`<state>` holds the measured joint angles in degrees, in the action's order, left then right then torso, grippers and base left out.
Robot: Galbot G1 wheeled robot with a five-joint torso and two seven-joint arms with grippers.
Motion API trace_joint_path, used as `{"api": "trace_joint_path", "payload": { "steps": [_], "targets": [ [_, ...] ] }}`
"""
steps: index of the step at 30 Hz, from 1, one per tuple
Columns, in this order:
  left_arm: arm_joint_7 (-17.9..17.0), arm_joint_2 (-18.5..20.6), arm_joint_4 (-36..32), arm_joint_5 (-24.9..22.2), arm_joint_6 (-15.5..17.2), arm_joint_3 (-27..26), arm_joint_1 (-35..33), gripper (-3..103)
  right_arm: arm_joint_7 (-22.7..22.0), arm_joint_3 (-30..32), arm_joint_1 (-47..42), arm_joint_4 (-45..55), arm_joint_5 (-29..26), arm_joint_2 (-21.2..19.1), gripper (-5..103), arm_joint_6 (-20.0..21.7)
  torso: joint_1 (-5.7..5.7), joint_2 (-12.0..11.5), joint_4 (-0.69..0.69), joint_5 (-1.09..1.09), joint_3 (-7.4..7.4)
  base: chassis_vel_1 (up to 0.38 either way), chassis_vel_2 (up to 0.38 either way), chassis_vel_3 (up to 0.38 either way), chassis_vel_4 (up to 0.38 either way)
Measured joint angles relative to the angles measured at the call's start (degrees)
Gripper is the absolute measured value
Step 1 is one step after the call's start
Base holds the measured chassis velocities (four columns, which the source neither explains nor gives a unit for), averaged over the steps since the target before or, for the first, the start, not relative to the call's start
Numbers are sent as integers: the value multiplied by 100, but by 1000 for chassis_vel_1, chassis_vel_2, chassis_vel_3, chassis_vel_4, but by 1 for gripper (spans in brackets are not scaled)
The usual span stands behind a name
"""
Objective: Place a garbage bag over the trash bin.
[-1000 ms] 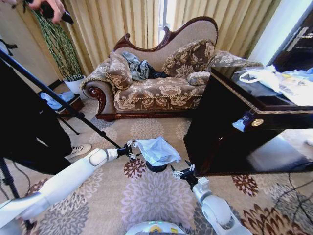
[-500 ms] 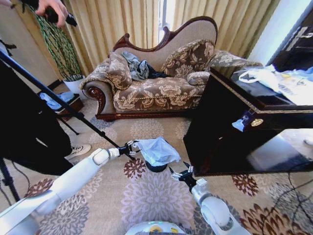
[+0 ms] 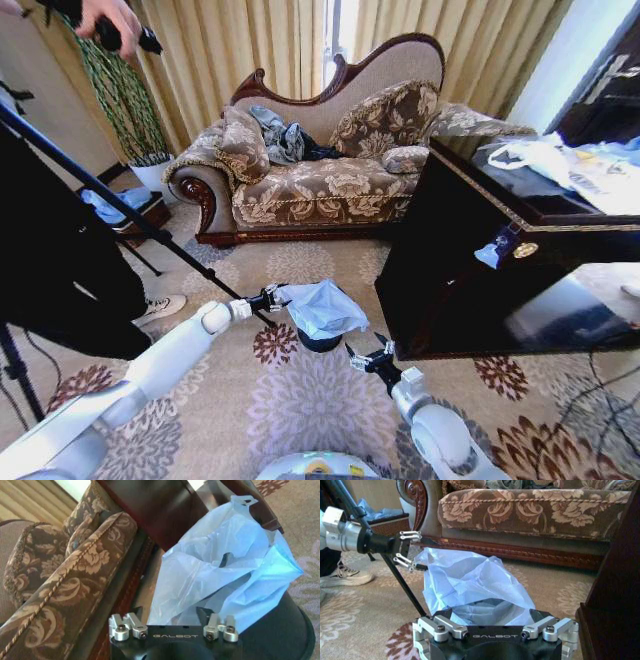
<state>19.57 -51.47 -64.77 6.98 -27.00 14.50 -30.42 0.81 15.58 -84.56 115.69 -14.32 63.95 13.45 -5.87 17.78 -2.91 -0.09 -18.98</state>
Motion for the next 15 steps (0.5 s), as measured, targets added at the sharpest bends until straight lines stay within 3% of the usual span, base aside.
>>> {"api": "trace_joint_path", "payload": {
  "steps": [6, 11, 15],
  "targets": [
    [-246, -334, 227, 259, -135, 106, 157, 96, 6, 20, -60, 33, 3, -7, 100, -46, 0, 0, 0, -1, 0, 0, 0, 0, 0],
    [-427, -501, 331, 221, -168, 106, 242, 99, 62, 29, -146, 44, 6, 9, 100, -234, 0, 0, 0, 0, 0, 0, 0, 0, 0],
    [-606, -752, 529, -190, -159, 65, 336, 95, 327, 32, -229, -10, 10, 47, 100, -654, 0, 0, 0, 0, 0, 0, 0, 0, 0]
  ]
}}
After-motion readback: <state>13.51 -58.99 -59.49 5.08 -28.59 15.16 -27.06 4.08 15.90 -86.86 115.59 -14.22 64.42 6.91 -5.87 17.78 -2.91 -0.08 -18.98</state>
